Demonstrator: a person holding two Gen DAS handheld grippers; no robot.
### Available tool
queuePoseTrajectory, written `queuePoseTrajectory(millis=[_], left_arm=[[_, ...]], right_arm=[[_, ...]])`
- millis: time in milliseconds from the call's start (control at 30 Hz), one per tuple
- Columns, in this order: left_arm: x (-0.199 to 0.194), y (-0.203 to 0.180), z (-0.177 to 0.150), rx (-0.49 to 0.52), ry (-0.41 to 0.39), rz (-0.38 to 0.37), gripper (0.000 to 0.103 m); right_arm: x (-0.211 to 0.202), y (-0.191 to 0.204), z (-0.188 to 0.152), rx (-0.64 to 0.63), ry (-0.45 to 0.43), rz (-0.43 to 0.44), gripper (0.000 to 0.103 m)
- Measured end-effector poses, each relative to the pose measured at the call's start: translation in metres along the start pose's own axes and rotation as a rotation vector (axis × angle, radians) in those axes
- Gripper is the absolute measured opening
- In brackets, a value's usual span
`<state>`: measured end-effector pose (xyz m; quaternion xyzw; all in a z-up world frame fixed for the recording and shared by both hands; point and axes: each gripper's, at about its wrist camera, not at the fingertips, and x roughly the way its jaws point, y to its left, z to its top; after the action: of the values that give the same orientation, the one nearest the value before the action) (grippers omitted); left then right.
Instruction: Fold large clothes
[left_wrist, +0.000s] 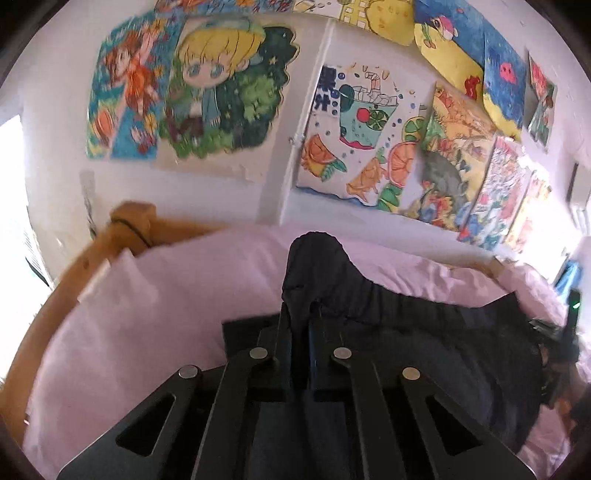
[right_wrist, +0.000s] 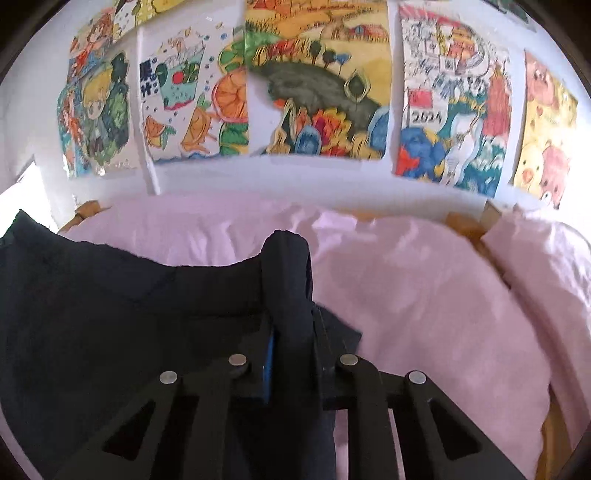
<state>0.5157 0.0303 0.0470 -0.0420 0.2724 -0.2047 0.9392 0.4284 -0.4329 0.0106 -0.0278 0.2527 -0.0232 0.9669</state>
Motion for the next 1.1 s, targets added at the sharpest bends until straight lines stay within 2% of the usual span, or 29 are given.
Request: queuePoseTrajectory(millis=[67, 133, 267, 467, 533, 567, 633, 667, 733, 767, 800, 833, 867, 900, 967, 1033, 1100], left_arm=[[0.017, -0.002, -0.002, 0.027, 0.045, 0.058, 0.005], [0.038, 0.003, -0.008, 0.01, 0.094, 0.091, 0.005], [0.078, 0.015, -0.033, -0.034, 0.186, 0.11, 0.005], [0.1, 0.023, -0.046, -0.046, 0.228, 0.123, 0.008], [0.099, 0.026, -0.047, -0.064, 0.223, 0.127, 0.018], [0.098, 0.025, -0.046, -0.066, 0.227, 0.119, 0.019], [0.092, 0.025, -0.042, -0.061, 0.217, 0.146, 0.036], [0.085, 0.026, -0.039, -0.068, 0.195, 0.161, 0.042], [0.067, 0.025, -0.032, -0.097, 0.143, 0.2, 0.056], [0.059, 0.024, -0.03, -0.102, 0.12, 0.222, 0.059], [0.048, 0.021, -0.027, -0.101, 0.082, 0.257, 0.065], [0.031, 0.015, -0.024, -0.09, 0.019, 0.3, 0.07], [0.022, 0.01, -0.024, -0.084, -0.013, 0.311, 0.072], [0.01, 0.003, -0.025, -0.077, -0.052, 0.303, 0.077], [-0.006, -0.022, -0.031, -0.03, -0.079, 0.225, 0.084], [-0.005, -0.051, -0.039, 0.037, -0.051, 0.157, 0.085], [0.006, -0.078, -0.048, 0.076, 0.005, 0.058, 0.085]], right_arm=[[0.009, 0.003, 0.003, 0.008, 0.002, -0.02, 0.016], [0.024, 0.007, 0.002, 0.019, 0.024, -0.038, 0.016], [0.052, 0.014, -0.011, -0.006, 0.078, -0.08, 0.016], [0.068, 0.012, -0.02, 0.002, 0.096, -0.098, 0.018], [0.071, 0.016, -0.023, -0.015, 0.103, -0.128, 0.022], [0.069, 0.018, -0.023, -0.024, 0.093, -0.14, 0.023], [0.059, 0.02, -0.022, -0.032, 0.054, -0.145, 0.025], [0.054, 0.02, -0.021, -0.032, 0.035, -0.144, 0.027], [0.036, 0.024, -0.017, -0.053, -0.031, -0.15, 0.047], [0.028, 0.028, -0.017, -0.073, -0.062, -0.163, 0.053], [0.017, 0.034, -0.016, -0.095, -0.097, -0.175, 0.067], [0.002, 0.042, -0.017, -0.125, -0.143, -0.179, 0.073], [-0.01, 0.051, -0.018, -0.15, -0.175, -0.175, 0.074], [-0.018, 0.059, -0.019, -0.168, -0.192, -0.165, 0.075], [-0.035, 0.081, -0.027, -0.227, -0.217, -0.119, 0.081], [-0.037, 0.099, -0.033, -0.269, -0.199, -0.073, 0.082], [-0.032, 0.112, -0.037, -0.288, -0.176, -0.047, 0.082]])
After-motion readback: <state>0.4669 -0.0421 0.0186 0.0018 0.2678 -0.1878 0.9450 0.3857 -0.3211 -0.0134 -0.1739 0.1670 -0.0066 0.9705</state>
